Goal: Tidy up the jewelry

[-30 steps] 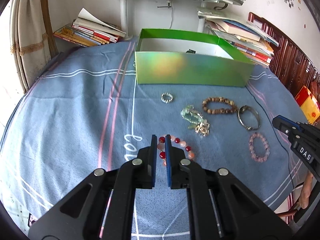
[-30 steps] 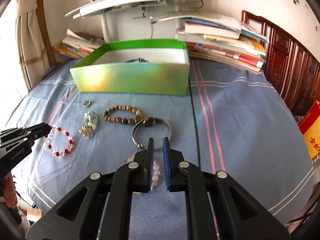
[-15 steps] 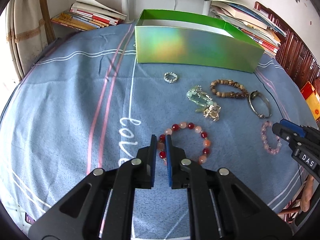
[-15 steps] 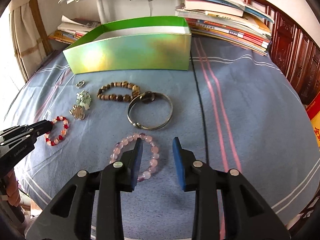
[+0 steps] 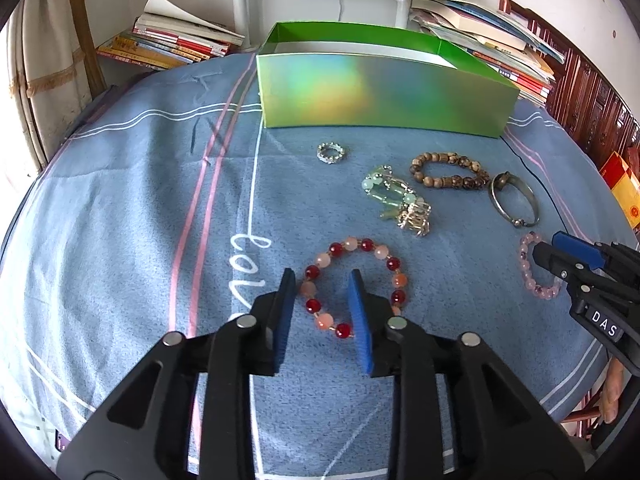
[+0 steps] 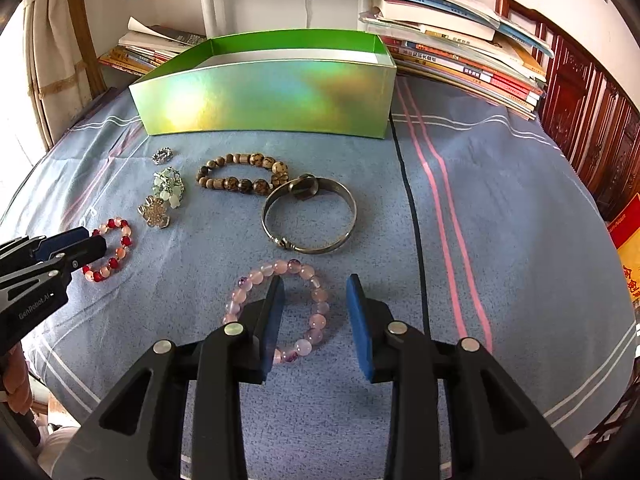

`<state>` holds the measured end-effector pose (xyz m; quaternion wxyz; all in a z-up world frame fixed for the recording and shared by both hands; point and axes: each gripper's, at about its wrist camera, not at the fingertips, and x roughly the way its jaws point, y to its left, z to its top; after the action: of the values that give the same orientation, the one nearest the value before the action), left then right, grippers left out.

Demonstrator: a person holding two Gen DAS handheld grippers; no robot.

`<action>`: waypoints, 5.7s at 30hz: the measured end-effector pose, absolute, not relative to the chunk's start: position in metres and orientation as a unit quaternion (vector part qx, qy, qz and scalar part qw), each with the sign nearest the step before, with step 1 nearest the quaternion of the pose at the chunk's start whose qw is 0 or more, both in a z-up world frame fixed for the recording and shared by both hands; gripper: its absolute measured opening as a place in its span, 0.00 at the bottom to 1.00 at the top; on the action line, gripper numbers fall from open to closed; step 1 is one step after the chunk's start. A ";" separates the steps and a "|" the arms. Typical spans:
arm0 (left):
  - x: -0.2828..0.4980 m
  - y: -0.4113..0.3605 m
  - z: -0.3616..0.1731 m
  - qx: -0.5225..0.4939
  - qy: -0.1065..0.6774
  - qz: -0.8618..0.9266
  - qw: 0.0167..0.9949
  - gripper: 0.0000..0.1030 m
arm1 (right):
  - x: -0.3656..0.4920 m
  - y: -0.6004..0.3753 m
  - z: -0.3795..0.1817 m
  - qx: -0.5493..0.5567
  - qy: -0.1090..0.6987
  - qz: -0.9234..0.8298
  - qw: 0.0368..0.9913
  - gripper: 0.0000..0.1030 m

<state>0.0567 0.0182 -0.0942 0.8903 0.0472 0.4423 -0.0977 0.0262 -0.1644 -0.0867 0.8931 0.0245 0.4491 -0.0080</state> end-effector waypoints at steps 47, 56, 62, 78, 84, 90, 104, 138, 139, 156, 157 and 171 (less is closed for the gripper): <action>0.046 0.004 -0.095 0.064 0.430 -0.117 0.893 0.08 | 0.023 -0.150 -0.087 0.001 0.439 0.010 0.898 0.10; 0.049 0.019 -0.083 0.041 0.428 -0.113 0.896 0.08 | 0.021 -0.156 -0.074 0.014 0.426 0.009 0.904 0.08; 0.046 0.022 -0.061 0.035 0.405 -0.113 0.907 0.08 | 0.017 -0.163 -0.050 0.019 0.397 0.007 0.918 0.08; 0.056 0.021 -0.007 0.048 0.350 -0.118 0.928 0.08 | 0.027 -0.185 0.001 0.018 0.356 -0.017 0.934 0.10; 0.061 0.026 -0.047 0.030 0.403 -0.119 0.907 0.08 | 0.039 -0.203 -0.070 0.028 0.452 -0.044 0.890 0.19; 0.059 0.025 -0.059 0.033 0.413 -0.115 0.903 0.08 | 0.040 -0.200 -0.087 0.030 0.463 -0.042 0.885 0.11; 0.066 0.020 0.002 0.047 0.348 -0.132 0.927 0.08 | 0.037 -0.179 0.016 0.009 0.347 -0.004 0.938 0.07; 0.164 0.004 0.008 0.028 0.363 -0.100 0.926 0.61 | 0.121 -0.209 0.005 0.093 0.375 0.034 0.922 0.47; 0.151 0.008 0.002 0.025 0.369 -0.102 0.924 0.62 | 0.107 -0.210 -0.007 0.083 0.386 0.025 0.918 0.47; 0.103 -0.010 -0.090 0.059 0.455 -0.124 0.880 0.65 | 0.099 -0.183 -0.070 0.069 0.452 0.014 0.889 0.47; 0.099 -0.005 -0.091 0.059 0.456 -0.124 0.879 0.65 | 0.098 -0.183 -0.071 0.069 0.453 0.015 0.889 0.47; 0.090 0.028 -0.086 0.034 0.458 -0.103 0.882 0.69 | 0.080 -0.177 -0.086 0.006 0.461 -0.024 0.887 0.55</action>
<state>0.0896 0.0277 -0.0864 0.8821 0.0339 0.4584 -0.1035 0.0797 -0.1774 -0.0863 0.8872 0.0057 0.4608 -0.0240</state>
